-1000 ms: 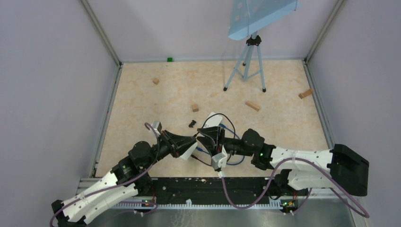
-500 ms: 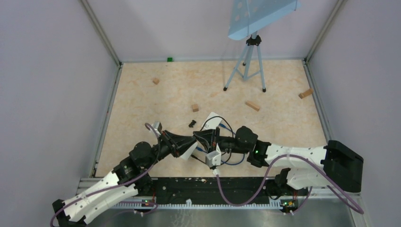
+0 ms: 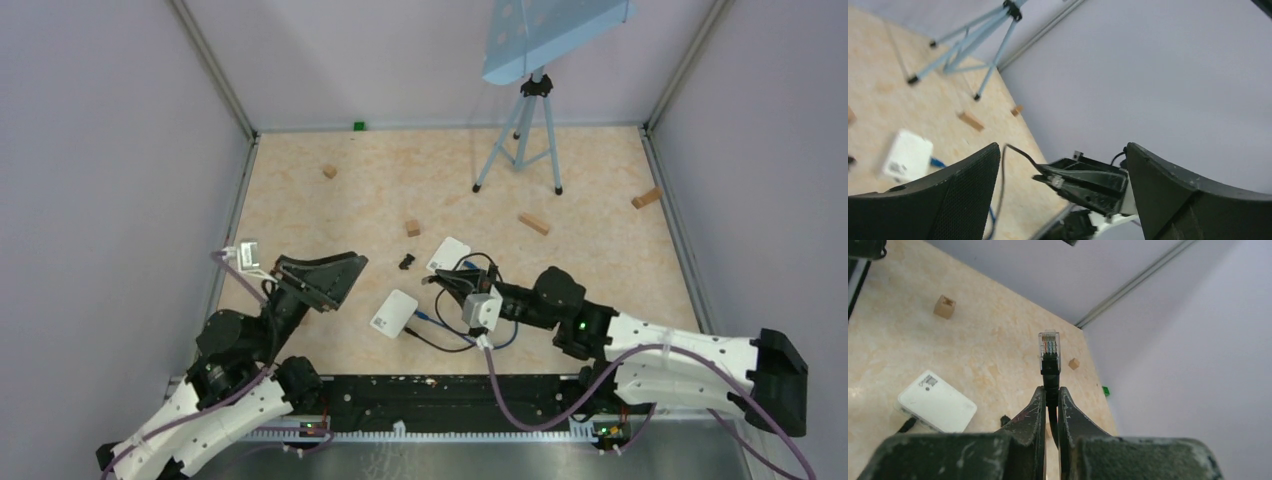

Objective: Insert the plug into the switch port
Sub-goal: Pick up the connector from the center of the board, then insert the connector into the switch port.

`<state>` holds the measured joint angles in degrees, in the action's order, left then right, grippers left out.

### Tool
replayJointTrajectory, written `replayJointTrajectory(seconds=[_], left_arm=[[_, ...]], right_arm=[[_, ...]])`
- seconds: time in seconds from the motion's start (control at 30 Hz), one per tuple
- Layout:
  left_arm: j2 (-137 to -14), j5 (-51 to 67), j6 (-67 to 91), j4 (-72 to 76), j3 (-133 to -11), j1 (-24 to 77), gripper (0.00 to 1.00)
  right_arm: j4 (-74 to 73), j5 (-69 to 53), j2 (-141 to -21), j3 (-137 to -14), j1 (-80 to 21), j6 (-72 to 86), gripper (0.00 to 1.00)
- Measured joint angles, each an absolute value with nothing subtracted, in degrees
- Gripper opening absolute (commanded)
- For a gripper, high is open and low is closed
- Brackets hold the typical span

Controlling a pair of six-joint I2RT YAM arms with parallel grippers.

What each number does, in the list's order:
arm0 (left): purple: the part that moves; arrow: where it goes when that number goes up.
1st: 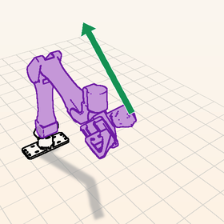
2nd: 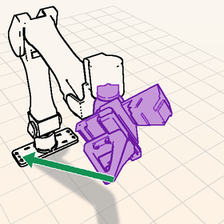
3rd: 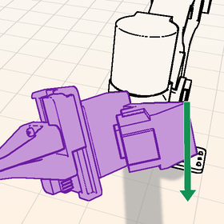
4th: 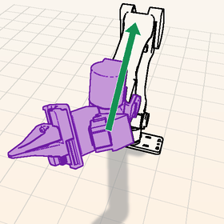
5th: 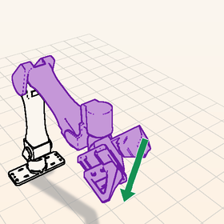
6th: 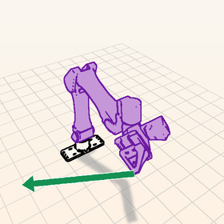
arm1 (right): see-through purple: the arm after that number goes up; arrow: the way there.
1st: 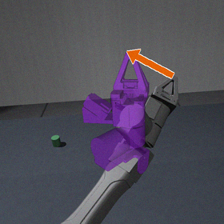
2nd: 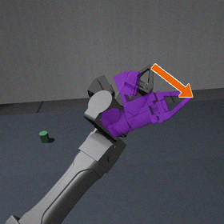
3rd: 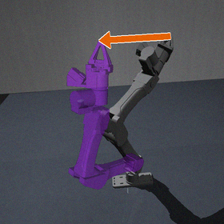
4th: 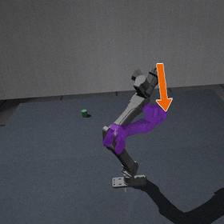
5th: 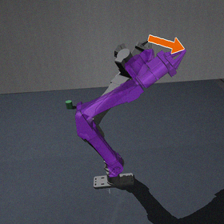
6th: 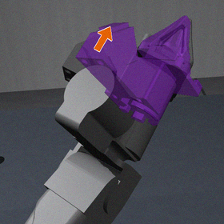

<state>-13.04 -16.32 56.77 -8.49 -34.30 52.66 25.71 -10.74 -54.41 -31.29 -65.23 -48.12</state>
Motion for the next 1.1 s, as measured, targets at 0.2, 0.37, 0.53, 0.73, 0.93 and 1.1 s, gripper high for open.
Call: replayJointTrajectory(seconds=[0.2, 0.37, 0.53, 0.73, 0.93, 1.1], left_arm=[[-10.17, -6.24, 28.14, -1.52, -34.33, 52.66, 0.98], [-16.49, 10.02, 7.77, -0.43, -36.14, 52.66, 0.97], [-26.59, 23.22, -8.60, -2.13, -39.92, 52.66, 0.94], [-32.03, 30.85, -19.86, -3.14, -42.68, 52.66, 0.87], [-36.10, 36.25, -23.27, -3.62, -45.25, 52.66, 0.72], [-38.04, 39.31, -24.36, -5.87, -46.83, 52.66, 0.68]], right_arm=[[18.26, -8.60, -48.01, -33.36, -65.06, -33.71, 0.00], [9.08, -10.79, -47.86, -40.97, -63.92, -23.16, 0.00], [3.75, -17.96, -48.82, -47.07, -60.51, -14.15, 0.00], [-1.02, -26.13, -51.57, -49.21, -59.07, -9.74, 0.00], [-4.10, -30.92, -53.08, -49.21, -59.07, -9.17, 0.00], [-4.29, -31.99, -52.77, -49.21, -59.07, -9.37, 0.00]])
